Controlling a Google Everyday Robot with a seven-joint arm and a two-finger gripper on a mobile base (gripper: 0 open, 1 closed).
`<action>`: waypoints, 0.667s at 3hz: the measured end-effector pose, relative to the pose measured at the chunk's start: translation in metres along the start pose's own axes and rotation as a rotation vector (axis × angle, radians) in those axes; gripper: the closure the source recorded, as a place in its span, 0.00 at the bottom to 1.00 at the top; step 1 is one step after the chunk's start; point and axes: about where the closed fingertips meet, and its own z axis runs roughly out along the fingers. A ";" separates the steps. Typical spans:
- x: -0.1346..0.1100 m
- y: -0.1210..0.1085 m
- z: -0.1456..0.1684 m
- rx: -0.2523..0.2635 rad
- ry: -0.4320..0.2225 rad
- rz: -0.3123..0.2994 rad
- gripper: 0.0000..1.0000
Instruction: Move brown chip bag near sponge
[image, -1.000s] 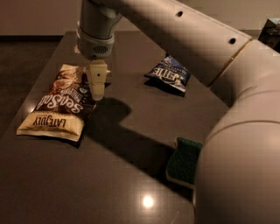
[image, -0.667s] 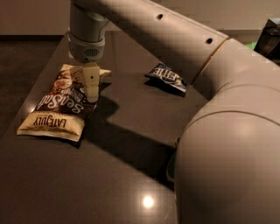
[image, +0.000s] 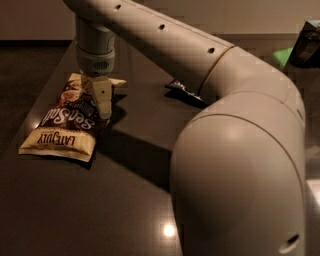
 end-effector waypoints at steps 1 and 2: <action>0.001 -0.003 0.004 -0.027 0.012 -0.010 0.13; 0.006 0.001 -0.005 -0.030 0.008 -0.019 0.36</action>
Offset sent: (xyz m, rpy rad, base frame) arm -0.0063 -0.0312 0.0227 -0.0264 0.0234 0.0307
